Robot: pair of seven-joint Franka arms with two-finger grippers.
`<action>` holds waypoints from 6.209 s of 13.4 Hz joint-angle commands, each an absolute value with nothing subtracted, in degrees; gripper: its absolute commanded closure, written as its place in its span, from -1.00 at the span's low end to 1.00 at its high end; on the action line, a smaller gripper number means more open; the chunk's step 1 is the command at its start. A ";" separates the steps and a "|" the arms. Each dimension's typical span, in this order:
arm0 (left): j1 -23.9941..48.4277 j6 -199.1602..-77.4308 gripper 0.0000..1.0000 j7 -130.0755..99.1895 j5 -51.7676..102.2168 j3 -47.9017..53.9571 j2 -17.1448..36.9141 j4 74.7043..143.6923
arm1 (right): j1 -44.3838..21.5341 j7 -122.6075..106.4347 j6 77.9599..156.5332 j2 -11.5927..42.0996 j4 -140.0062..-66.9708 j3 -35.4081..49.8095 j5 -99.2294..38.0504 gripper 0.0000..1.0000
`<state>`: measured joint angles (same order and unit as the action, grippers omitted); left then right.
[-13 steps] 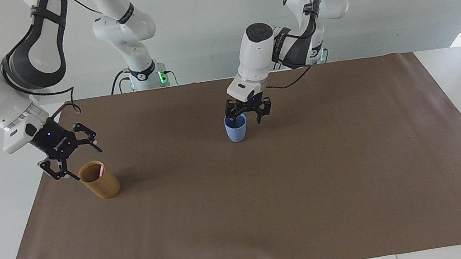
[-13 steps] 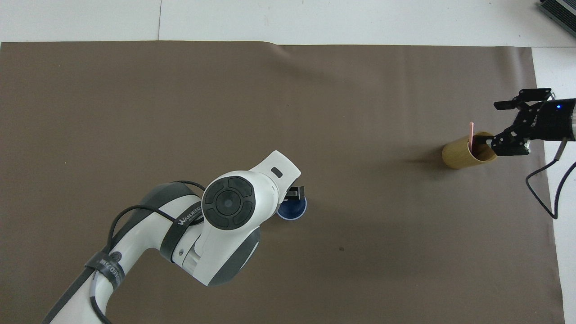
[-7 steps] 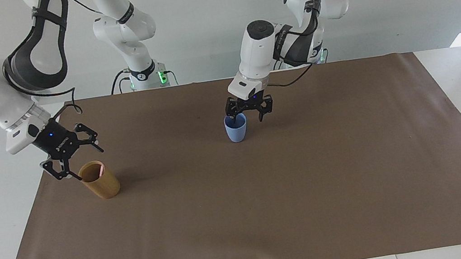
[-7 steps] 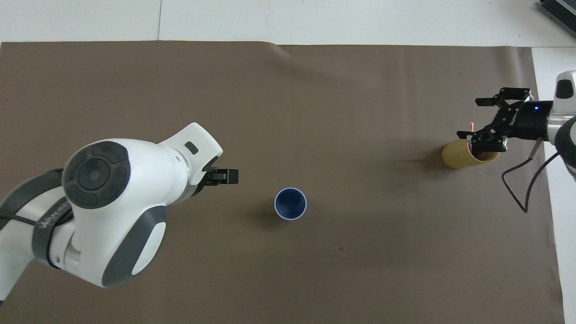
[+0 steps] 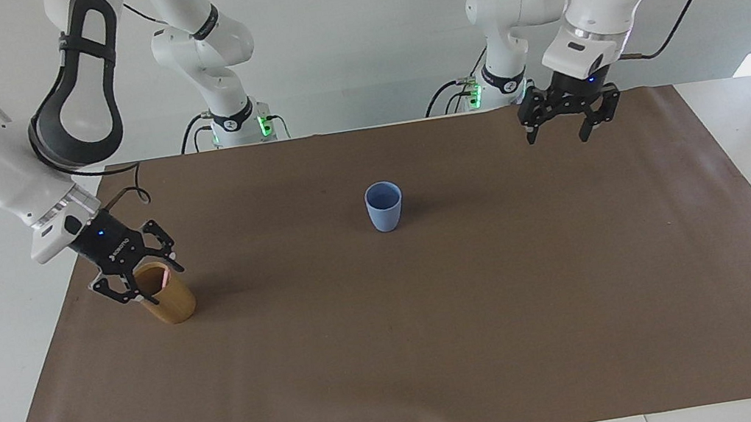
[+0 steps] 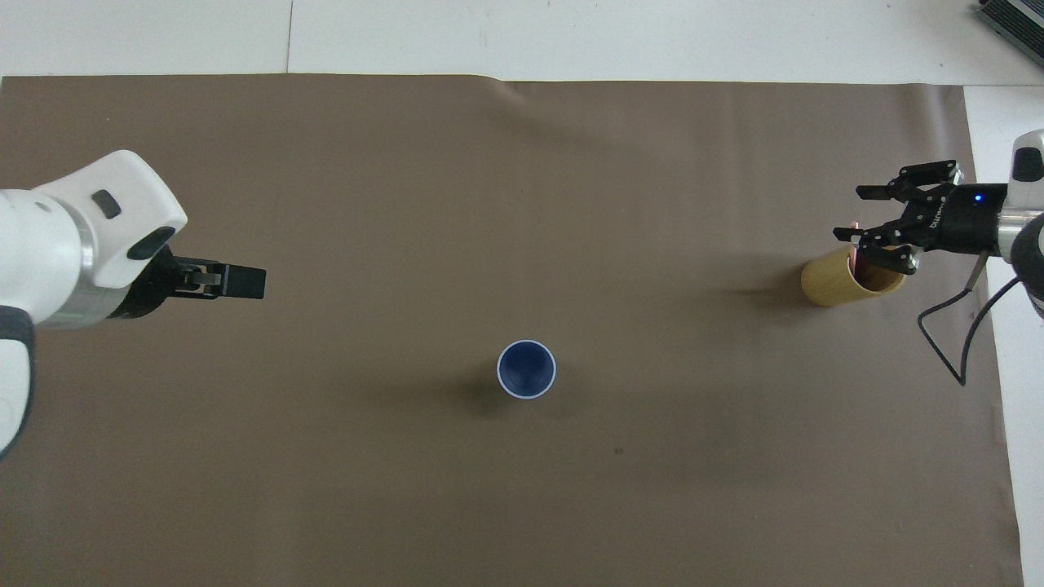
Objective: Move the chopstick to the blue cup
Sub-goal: 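Release the cup and withdraw the left gripper while the right gripper descends, then grasp the pink chopstick with the right gripper and lift it from the tube, then carry the chopstick over the blue cup and lower it inside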
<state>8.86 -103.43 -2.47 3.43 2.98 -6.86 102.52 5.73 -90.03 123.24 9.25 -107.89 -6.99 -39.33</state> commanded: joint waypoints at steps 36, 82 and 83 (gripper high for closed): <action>1.14 -86.66 -1.00 3.34 1.05 3.78 -4.92 91.76 | 3.26 -62.43 113.91 1.32 -97.75 -5.19 -29.97 1.00; 1.14 -86.66 -1.00 3.34 1.05 3.78 -4.92 91.85 | -29.98 -5.80 150.65 10.11 -108.20 0.97 -14.15 -1.00; 1.14 -86.66 -1.00 3.34 1.05 3.78 -4.92 91.85 | -28.40 -5.71 150.47 10.02 -107.58 0.97 -14.15 -1.00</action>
<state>1.90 -86.84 3.49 2.19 3.28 -3.93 91.08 -31.29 -7.20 149.90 9.89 -108.61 0.60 -15.73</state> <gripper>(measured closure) 0.000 0.000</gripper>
